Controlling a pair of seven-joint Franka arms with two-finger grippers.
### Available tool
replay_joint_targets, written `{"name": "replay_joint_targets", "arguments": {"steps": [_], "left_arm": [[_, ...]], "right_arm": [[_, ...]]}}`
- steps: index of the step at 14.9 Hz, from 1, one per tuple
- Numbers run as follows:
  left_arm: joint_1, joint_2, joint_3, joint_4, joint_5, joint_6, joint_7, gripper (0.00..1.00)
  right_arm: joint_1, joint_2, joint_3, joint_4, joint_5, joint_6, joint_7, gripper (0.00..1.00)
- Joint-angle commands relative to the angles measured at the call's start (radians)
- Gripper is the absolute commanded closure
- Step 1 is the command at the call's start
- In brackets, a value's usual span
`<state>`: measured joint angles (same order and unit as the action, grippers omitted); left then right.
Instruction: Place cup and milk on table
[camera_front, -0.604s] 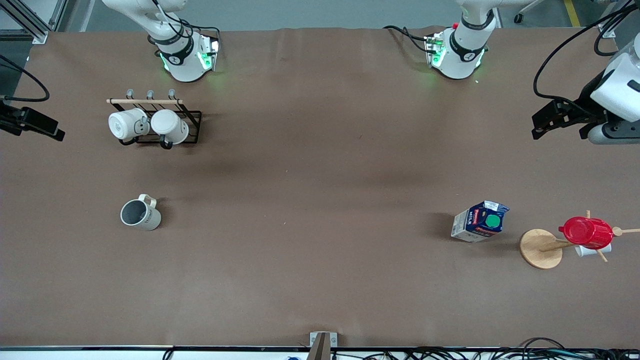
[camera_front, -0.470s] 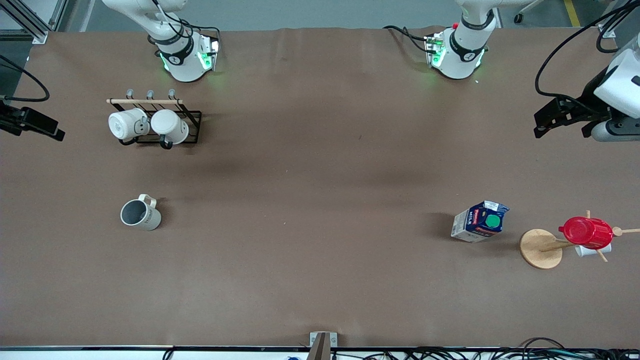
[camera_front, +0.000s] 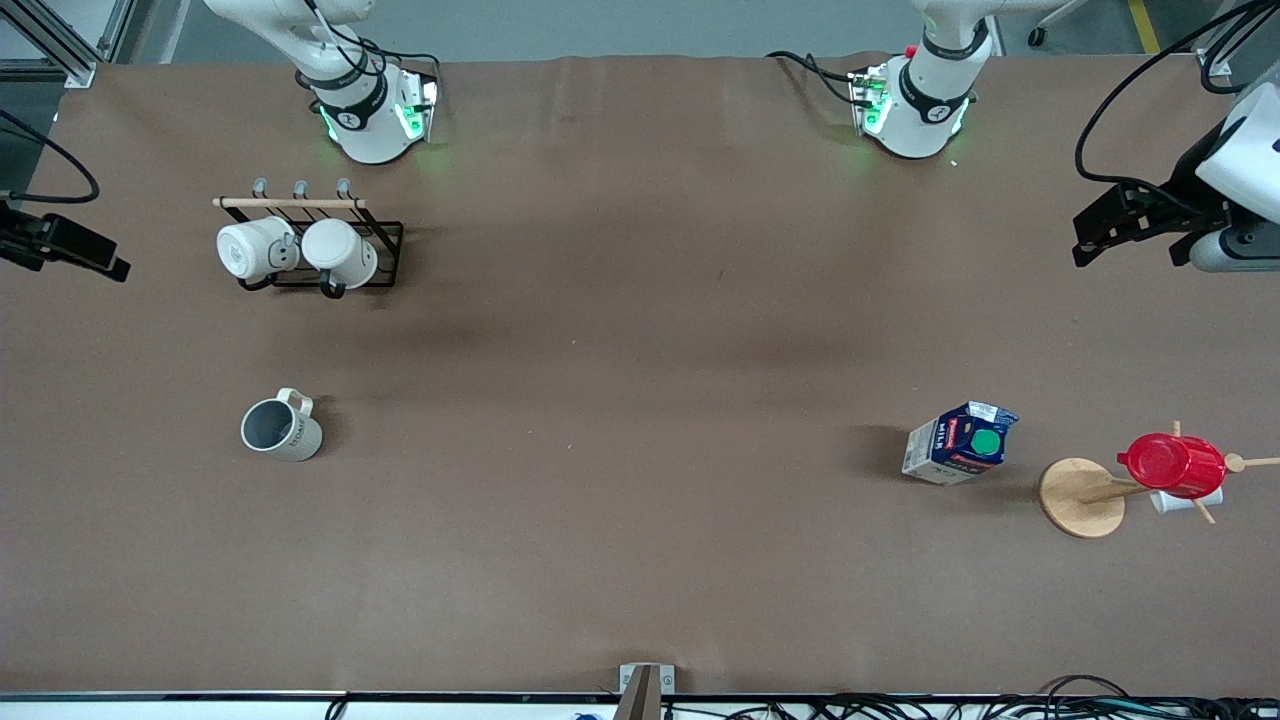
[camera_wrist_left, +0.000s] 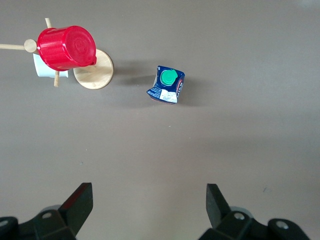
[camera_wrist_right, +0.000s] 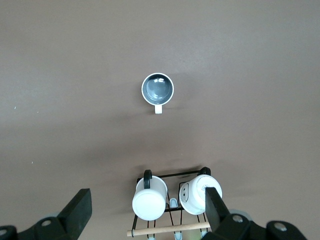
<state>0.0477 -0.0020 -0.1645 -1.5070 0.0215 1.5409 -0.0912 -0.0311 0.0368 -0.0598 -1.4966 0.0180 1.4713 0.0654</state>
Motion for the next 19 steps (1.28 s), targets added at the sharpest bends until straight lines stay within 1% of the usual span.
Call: {"name": "replay_joint_targets", "arguments": {"steps": [1, 8, 9, 12, 13, 15, 17, 19], "left_arm": [[0.015, 0.0, 0.003, 0.008, -0.006, -0.009, 0.028, 0.0], [0.014, 0.013, 0.002, 0.007, -0.009, -0.005, 0.031, 0.0], [0.012, 0.014, 0.002, 0.007, -0.014, -0.004, 0.025, 0.0], [0.012, 0.016, 0.0, 0.007, -0.014, 0.004, 0.013, 0.0], [0.012, 0.016, 0.0, 0.007, -0.012, 0.01, 0.013, 0.0], [0.014, 0.016, 0.0, 0.007, -0.012, 0.015, 0.021, 0.0], [0.015, 0.016, 0.0, 0.007, -0.012, 0.016, 0.028, 0.0], [0.015, 0.019, 0.0, 0.007, -0.011, 0.024, 0.028, 0.0]], "right_arm": [[-0.006, -0.012, 0.002, -0.011, 0.002, -0.002, -0.015, 0.0], [-0.007, -0.008, -0.006, -0.011, 0.002, 0.012, -0.024, 0.0], [-0.009, 0.005, -0.006, -0.019, 0.003, 0.021, -0.038, 0.0], [-0.01, 0.081, -0.009, -0.048, 0.002, 0.099, -0.129, 0.0], [-0.01, 0.098, -0.011, -0.079, 0.002, 0.13, -0.154, 0.0], [-0.019, 0.11, -0.011, -0.181, 0.002, 0.254, -0.209, 0.0], [-0.021, 0.117, -0.012, -0.31, 0.002, 0.447, -0.263, 0.0], [-0.024, 0.147, -0.012, -0.391, 0.0, 0.599, -0.303, 0.0]]}}
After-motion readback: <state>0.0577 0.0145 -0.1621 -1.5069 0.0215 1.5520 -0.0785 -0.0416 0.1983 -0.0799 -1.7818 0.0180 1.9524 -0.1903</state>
